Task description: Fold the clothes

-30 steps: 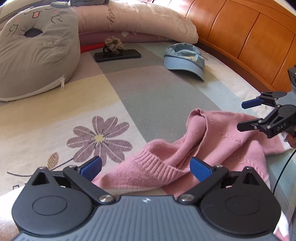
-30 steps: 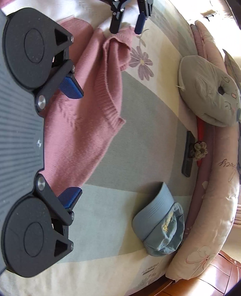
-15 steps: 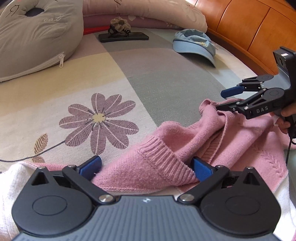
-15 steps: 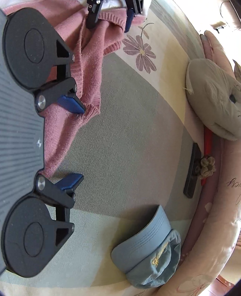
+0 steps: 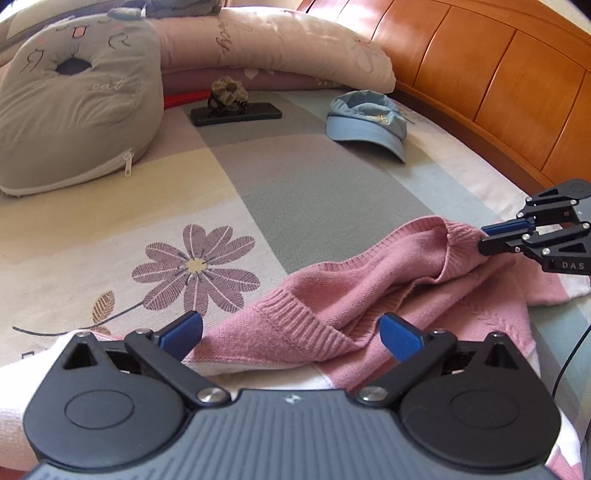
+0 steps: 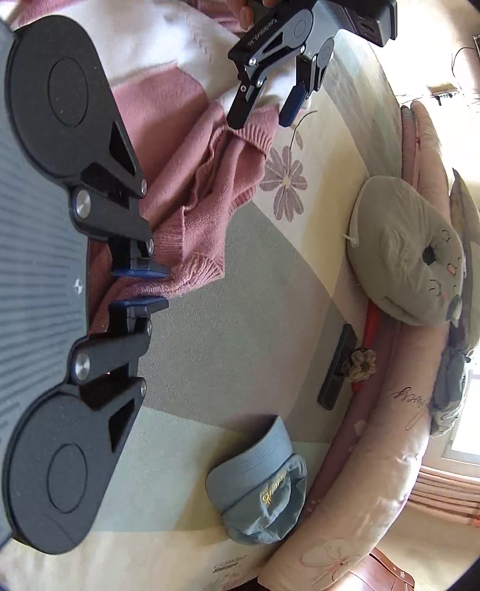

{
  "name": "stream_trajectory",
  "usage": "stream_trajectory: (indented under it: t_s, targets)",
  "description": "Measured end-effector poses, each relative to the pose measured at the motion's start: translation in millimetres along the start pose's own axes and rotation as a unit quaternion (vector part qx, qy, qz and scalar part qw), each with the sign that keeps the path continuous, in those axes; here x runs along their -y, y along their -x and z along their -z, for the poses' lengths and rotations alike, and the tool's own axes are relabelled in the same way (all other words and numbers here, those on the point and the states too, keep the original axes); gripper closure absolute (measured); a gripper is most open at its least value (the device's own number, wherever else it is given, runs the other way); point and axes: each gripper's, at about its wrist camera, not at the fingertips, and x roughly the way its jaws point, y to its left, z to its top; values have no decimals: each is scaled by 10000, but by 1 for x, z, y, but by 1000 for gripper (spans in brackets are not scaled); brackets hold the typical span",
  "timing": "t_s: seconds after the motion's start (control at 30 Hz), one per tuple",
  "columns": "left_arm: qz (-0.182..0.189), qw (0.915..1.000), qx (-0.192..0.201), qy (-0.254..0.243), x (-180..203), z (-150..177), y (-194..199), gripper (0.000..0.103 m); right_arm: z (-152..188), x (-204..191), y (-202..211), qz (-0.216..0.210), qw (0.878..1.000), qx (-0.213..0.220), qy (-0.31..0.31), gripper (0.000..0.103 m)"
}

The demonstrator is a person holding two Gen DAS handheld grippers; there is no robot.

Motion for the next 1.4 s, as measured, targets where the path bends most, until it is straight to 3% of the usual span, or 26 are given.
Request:
stream_trajectory:
  t_s: [0.13,0.37,0.7,0.73,0.83,0.9,1.1,1.27,1.4]
  targets:
    - [28,9997,64,-220,9,2,15,2,15,-24,25,-201,9998,-70,30,92]
    - [80,9995,-170,-246,14,19,16,2,47,-65,27,-396,9965,-663,330,90]
    - [411,9957,-712,-418,20,58,8,2,42,-62,42,-553,9968,-546,-176,78]
    - [396,9959,-686,-434,19,58,11,2,37,-60,45,-566,9970,-460,-252,76]
    - [342,9970,-545,-434,14,53,24,2,17,-52,48,-534,9975,-167,-436,54]
    - [292,9975,-455,-446,10,48,32,2,0,-48,39,-597,9965,-16,-579,47]
    - [48,9985,-314,-447,2,44,57,2,-46,-44,-31,-919,9889,-11,-1167,43]
    - [-107,9986,-264,-444,-3,48,78,2,-54,-51,-91,-1267,9766,-514,-1661,43]
    - [-218,9985,-161,-478,-7,48,91,2,-47,-71,-88,-1479,9744,-476,-1623,41]
